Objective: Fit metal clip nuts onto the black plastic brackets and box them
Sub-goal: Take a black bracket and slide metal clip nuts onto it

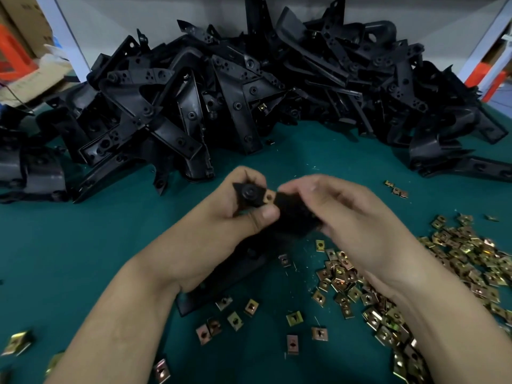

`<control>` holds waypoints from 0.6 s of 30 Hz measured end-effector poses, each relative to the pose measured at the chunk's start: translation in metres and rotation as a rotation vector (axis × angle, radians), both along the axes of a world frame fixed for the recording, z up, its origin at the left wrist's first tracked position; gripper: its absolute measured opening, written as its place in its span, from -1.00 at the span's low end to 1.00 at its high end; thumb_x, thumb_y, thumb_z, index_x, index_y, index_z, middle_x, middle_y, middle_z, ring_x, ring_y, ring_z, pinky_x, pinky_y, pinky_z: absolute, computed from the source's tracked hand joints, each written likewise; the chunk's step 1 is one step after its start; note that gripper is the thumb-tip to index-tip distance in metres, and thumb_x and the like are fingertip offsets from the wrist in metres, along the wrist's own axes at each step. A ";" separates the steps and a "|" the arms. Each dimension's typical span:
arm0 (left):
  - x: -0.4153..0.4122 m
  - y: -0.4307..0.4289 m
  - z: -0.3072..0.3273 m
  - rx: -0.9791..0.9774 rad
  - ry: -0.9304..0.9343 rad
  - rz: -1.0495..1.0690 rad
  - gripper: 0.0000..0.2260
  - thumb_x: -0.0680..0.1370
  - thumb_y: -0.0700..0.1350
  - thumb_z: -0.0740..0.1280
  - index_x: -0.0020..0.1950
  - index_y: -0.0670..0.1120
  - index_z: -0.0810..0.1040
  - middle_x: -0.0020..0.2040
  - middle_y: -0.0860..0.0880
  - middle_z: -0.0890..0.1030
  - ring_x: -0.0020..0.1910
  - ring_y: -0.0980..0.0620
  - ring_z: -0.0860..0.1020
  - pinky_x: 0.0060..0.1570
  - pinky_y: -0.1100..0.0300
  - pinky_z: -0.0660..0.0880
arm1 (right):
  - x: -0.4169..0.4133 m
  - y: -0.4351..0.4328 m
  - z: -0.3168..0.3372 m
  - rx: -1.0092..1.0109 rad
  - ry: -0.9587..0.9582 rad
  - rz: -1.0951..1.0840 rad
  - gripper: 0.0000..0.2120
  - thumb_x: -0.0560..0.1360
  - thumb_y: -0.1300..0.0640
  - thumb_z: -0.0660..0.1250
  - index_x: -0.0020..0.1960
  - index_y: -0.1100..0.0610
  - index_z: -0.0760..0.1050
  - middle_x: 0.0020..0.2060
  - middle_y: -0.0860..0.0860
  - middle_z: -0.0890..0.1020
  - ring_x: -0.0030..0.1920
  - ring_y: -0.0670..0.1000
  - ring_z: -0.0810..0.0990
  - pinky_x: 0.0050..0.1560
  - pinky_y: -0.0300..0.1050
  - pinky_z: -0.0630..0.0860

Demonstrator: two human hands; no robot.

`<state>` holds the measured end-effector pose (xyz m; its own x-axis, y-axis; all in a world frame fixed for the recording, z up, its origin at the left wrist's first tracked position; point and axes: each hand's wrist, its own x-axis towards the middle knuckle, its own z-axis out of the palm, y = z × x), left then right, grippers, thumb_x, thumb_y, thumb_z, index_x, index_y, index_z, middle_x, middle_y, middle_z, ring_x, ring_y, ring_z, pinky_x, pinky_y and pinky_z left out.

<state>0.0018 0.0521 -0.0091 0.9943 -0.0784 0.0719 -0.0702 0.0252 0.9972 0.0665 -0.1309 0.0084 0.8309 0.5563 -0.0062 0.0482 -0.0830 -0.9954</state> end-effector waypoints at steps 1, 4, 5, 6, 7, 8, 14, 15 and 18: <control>0.001 0.000 0.000 -0.055 -0.001 0.032 -0.86 0.59 -0.23 0.34 0.06 -0.09 0.40 -0.19 0.11 0.48 -0.22 0.18 0.44 -0.20 0.38 0.44 | 0.003 -0.002 0.001 0.013 0.011 -0.067 -0.77 0.54 -0.07 0.32 -0.07 0.04 0.69 -0.14 -0.10 0.71 -0.04 -0.09 0.66 0.17 -0.11 0.60; 0.002 -0.001 -0.001 -0.157 0.025 0.090 -0.87 0.56 -0.17 0.36 0.08 -0.06 0.49 -0.21 0.13 0.54 -0.26 0.20 0.50 -0.21 0.38 0.49 | 0.014 -0.020 0.004 -0.287 -0.210 -0.141 -0.87 0.56 0.09 0.37 -0.12 -0.03 0.67 -0.17 -0.09 0.67 -0.12 -0.12 0.62 0.01 -0.37 0.52; 0.003 0.000 -0.002 -0.182 0.037 0.117 -0.87 0.54 -0.15 0.37 0.07 -0.04 0.51 -0.20 0.12 0.55 -0.26 0.19 0.51 -0.21 0.36 0.50 | 0.016 -0.028 0.006 -0.400 -0.280 -0.066 -0.89 0.53 0.11 0.41 -0.13 -0.06 0.66 -0.19 -0.10 0.67 -0.15 -0.13 0.61 -0.07 -0.36 0.51; 0.003 0.001 -0.003 -0.207 0.047 0.145 -0.87 0.52 -0.13 0.38 0.06 -0.03 0.53 -0.18 0.09 0.56 -0.26 0.17 0.51 -0.20 0.34 0.51 | 0.017 -0.036 0.010 -0.479 -0.297 0.067 -0.90 0.50 0.11 0.44 -0.12 -0.09 0.66 -0.20 -0.11 0.67 -0.20 -0.15 0.61 -0.11 -0.31 0.53; 0.004 0.002 -0.003 -0.234 0.055 0.169 -0.87 0.51 -0.12 0.39 0.05 -0.03 0.54 -0.17 0.07 0.56 -0.25 0.14 0.52 -0.19 0.32 0.53 | 0.017 -0.041 0.013 -0.548 -0.271 0.232 -0.90 0.47 0.08 0.49 -0.10 -0.13 0.66 -0.20 -0.12 0.67 -0.25 -0.18 0.60 -0.18 -0.27 0.53; 0.004 0.004 -0.003 -0.259 0.060 0.185 -0.86 0.50 -0.11 0.39 0.04 -0.03 0.54 -0.16 0.05 0.57 -0.24 0.12 0.53 -0.18 0.30 0.54 | 0.015 -0.043 0.013 -0.633 -0.247 0.384 -0.85 0.43 0.02 0.54 -0.06 -0.20 0.66 -0.16 -0.16 0.66 -0.28 -0.21 0.57 -0.26 -0.28 0.51; 0.003 0.007 -0.001 -0.273 0.047 0.133 -0.87 0.52 -0.14 0.39 0.05 -0.01 0.54 -0.20 0.12 0.54 -0.28 0.17 0.50 -0.20 0.35 0.50 | 0.009 -0.035 0.002 -0.963 -0.409 0.495 -0.72 0.29 -0.21 0.59 -0.05 -0.37 0.61 -0.06 -0.38 0.52 -0.12 -0.23 0.52 -0.21 -0.31 0.47; 0.002 0.007 0.000 -0.265 0.045 0.111 -0.86 0.53 -0.15 0.39 0.07 -0.03 0.53 -0.20 0.13 0.53 -0.28 0.17 0.50 -0.20 0.35 0.49 | 0.009 -0.036 0.002 -0.944 -0.428 0.492 -0.74 0.30 -0.23 0.57 -0.05 -0.35 0.61 -0.06 -0.36 0.53 -0.12 -0.22 0.52 -0.20 -0.30 0.48; 0.000 0.006 0.002 -0.283 0.035 0.058 -0.85 0.56 -0.18 0.40 0.10 -0.07 0.51 -0.17 0.11 0.52 -0.26 0.17 0.52 -0.17 0.34 0.51 | 0.009 -0.039 0.005 -0.766 -0.404 0.461 -0.78 0.34 -0.17 0.55 -0.09 -0.16 0.61 -0.20 -0.22 0.62 -0.28 -0.20 0.56 -0.34 -0.32 0.43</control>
<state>0.0015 0.0585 -0.0067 0.9988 -0.0027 0.0488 -0.0457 0.3001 0.9528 0.0755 -0.1699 0.0133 0.5518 0.7911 -0.2640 0.5632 -0.5870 -0.5816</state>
